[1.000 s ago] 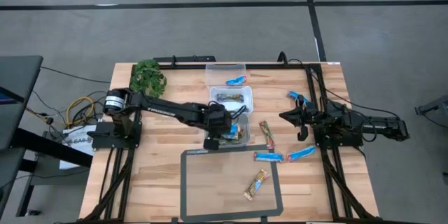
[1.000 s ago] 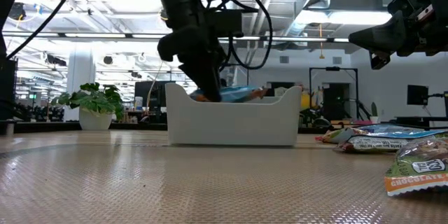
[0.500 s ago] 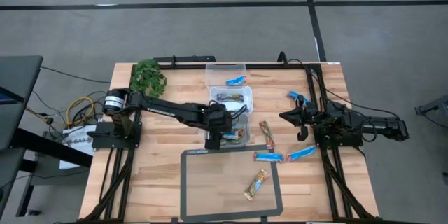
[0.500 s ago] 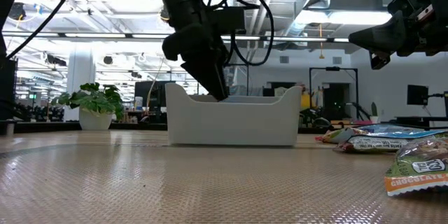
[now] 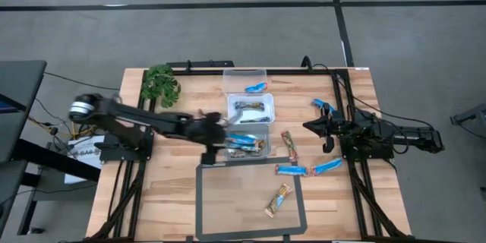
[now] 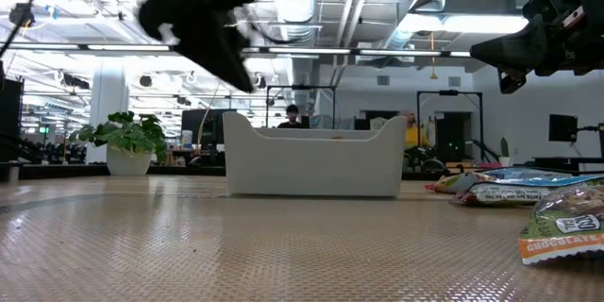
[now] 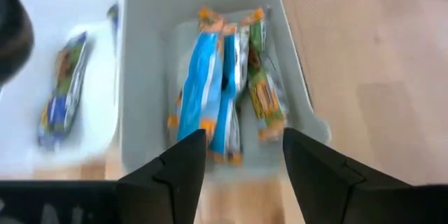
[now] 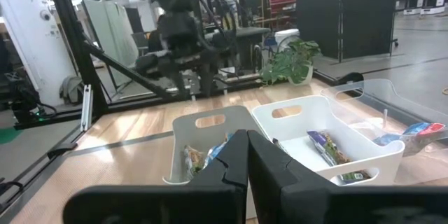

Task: Pick and place Granola Bars by type
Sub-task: Put the blue granola bar into the white bin

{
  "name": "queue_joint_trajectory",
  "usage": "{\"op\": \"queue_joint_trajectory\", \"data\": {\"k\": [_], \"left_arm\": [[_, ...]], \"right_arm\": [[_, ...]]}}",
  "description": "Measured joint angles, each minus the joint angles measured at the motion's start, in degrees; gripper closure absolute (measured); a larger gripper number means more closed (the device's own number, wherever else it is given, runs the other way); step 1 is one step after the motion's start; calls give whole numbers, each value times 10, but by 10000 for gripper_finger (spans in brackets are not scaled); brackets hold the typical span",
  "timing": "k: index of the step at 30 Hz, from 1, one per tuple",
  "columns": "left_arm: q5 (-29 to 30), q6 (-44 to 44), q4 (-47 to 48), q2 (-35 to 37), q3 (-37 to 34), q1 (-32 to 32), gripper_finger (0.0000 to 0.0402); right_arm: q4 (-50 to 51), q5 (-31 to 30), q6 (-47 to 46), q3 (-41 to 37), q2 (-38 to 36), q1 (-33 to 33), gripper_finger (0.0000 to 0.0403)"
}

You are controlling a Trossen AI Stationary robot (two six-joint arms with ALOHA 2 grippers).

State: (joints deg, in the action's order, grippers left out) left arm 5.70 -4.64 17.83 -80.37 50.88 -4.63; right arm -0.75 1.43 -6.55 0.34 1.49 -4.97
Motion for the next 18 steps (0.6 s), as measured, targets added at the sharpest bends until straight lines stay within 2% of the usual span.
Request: {"op": "queue_joint_trajectory", "data": {"k": [4, 11, 18], "left_arm": [[-7, 50, -36, 124, -101, 1, 216], [-8, 74, -128, 333, -272, -5, 216], [-7, 55, -270, 455, -396, -24, 216]], "right_arm": [[0, 0, 0, 0, 0, 0, 403], [0, 0, 0, 0, 0, 0, 403], [0, 0, 0, 0, 0, 0, 403]]}}
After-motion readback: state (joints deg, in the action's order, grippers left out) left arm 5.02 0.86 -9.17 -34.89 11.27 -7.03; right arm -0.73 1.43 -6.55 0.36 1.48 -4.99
